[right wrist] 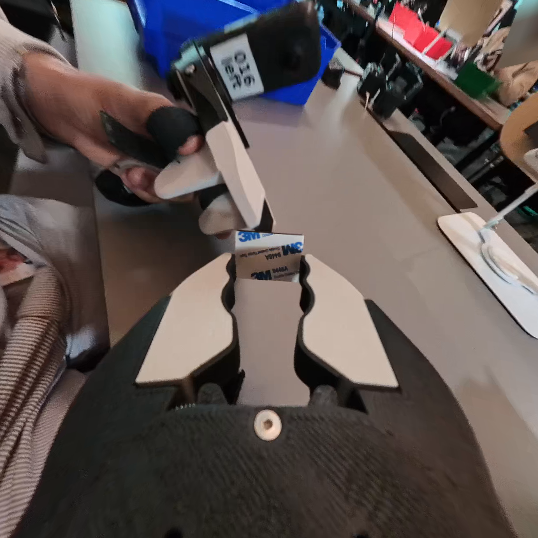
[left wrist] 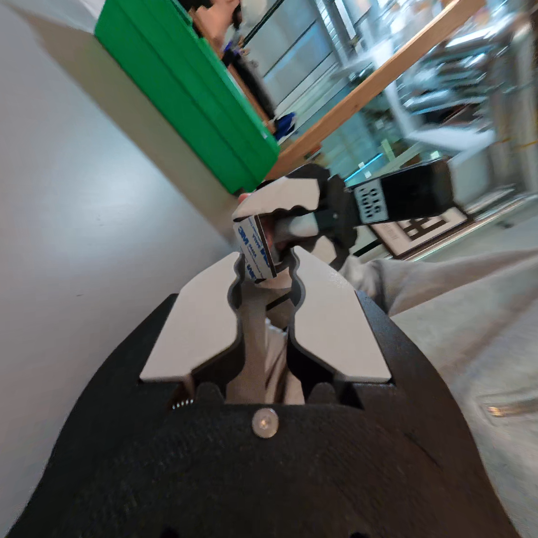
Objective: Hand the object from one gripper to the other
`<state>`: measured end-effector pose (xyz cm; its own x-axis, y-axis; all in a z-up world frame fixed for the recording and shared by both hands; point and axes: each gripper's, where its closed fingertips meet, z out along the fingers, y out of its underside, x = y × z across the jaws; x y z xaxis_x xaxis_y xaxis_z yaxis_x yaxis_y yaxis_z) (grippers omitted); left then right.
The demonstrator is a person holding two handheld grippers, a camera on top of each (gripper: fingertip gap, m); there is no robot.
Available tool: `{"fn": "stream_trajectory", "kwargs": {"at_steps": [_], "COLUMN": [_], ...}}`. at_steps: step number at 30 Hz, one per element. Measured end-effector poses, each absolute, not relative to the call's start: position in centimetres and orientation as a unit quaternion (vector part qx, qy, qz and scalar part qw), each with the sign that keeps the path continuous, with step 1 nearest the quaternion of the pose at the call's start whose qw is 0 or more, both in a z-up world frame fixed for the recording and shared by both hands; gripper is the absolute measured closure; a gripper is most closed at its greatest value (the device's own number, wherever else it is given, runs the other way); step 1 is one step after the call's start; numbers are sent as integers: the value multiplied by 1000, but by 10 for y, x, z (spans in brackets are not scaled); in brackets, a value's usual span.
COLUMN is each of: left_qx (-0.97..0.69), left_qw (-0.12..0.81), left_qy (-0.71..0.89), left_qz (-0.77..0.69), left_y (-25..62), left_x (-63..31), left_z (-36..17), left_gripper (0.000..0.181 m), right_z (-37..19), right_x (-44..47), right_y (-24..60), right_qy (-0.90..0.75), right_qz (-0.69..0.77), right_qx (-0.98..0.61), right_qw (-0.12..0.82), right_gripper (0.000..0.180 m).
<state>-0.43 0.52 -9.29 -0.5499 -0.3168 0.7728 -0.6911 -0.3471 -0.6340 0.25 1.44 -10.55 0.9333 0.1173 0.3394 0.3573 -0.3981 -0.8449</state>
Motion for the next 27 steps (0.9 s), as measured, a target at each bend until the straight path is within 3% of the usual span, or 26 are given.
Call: {"fn": "stream_trajectory", "kwargs": {"at_steps": [8,11,14,19,27], "left_qx": [476,482,486,483,427], "left_qw": [63,84,100,105,99], "left_qy": [-641,-614,-572,-536,-540], "left_qz": [598,620,653,685,719], "left_y": [0,3,10,18,5], "left_x": [-4,-3,0,3,-5], "left_z": [-121,-115,-104,-95,-78], "left_gripper": [175,176,176,176,176], "right_z": [-120,-115,-110,-86,-62], "right_x": [3,5,12,20,18], "right_y": [16,19,18,16,9], "right_qy": [-172,-168,-131,-39,85], "right_qz": [-172,-171,-143,-38,199], "right_qx": [-846,-831,-825,-789,-709], "right_qw": [474,502,531,612,672], "right_gripper": [137,136,119,106,140]}}
